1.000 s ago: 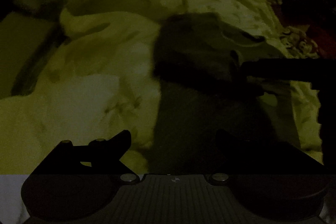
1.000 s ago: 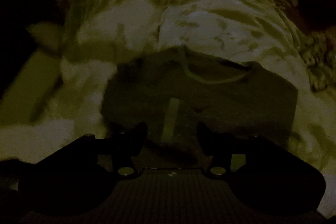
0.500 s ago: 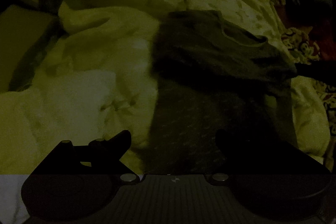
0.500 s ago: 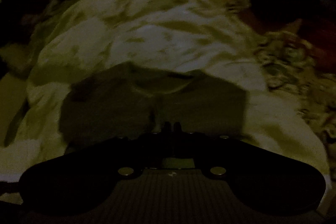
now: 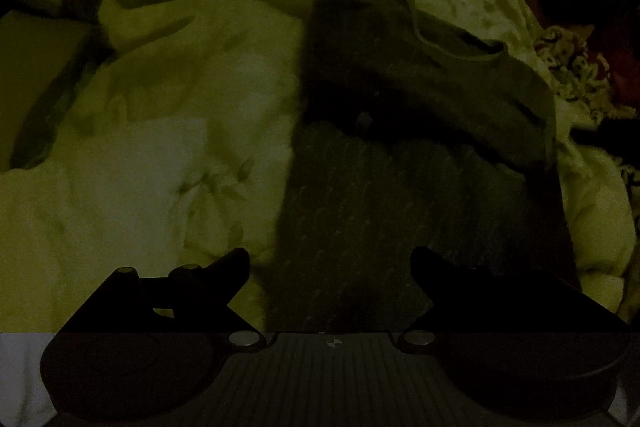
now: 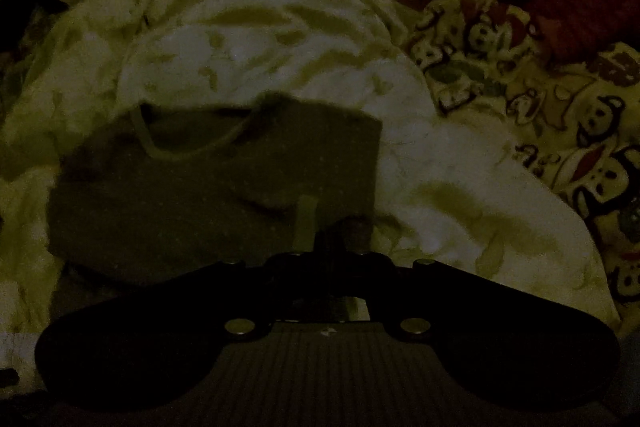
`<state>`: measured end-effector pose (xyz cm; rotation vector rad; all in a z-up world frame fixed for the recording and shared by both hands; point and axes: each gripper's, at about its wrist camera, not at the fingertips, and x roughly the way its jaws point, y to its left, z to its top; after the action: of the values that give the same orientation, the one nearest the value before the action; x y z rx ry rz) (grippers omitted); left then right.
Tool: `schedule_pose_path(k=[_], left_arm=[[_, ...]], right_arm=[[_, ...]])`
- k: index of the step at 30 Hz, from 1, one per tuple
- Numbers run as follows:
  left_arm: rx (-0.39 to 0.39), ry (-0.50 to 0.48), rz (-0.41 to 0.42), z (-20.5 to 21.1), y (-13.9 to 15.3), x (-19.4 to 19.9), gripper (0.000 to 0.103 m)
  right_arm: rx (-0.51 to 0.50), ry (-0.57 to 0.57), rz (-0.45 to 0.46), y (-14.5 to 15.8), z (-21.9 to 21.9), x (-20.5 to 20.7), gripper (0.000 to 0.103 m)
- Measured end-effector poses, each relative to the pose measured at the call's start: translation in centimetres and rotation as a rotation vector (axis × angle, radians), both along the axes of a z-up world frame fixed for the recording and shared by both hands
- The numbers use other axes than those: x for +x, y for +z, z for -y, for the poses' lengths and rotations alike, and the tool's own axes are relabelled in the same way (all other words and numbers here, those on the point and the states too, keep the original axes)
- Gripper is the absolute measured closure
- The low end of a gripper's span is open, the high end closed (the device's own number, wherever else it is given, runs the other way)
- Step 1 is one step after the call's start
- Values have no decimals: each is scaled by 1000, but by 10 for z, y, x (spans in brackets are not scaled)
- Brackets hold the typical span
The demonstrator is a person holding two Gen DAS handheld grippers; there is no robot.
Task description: Fold small clothes
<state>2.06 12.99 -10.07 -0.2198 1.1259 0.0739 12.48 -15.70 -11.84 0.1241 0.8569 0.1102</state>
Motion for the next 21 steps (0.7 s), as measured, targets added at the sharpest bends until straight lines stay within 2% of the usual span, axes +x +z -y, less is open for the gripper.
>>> schedule_pose_path(k=[2, 4, 5, 8, 11, 14, 16, 18, 21], left_arm=[[4, 5, 2, 0, 0, -2, 0], [7, 8, -7, 0, -1, -2, 0], [8, 8, -12, 0, -1, -2, 0], [9, 6, -14, 0, -1, -2, 0], [21, -7, -21, 0, -2, -4, 0], [50, -26, -23, 0, -3, -11, 0], [76, -34, -24, -1, -4, -15, 0], [103, -48, -32, -4, -2, -20, 0], [125, -60, -31, -13, 7, -31, 0]], right_arm=[[34, 58, 63, 12, -5, -5, 97], [47, 141, 83, 16, -17, -6, 95], [47, 168, 68, 13, -22, -3, 91], [42, 191, -13, -9, -32, 10, 89], [-26, 174, -113, -40, -36, 20, 88], [9, 149, -133, -45, -28, 18, 86], [26, 148, -119, -34, -23, 11, 74], [47, 154, -98, -20, -18, 1, 55], [68, 168, -73, 10, -7, -26, 41]])
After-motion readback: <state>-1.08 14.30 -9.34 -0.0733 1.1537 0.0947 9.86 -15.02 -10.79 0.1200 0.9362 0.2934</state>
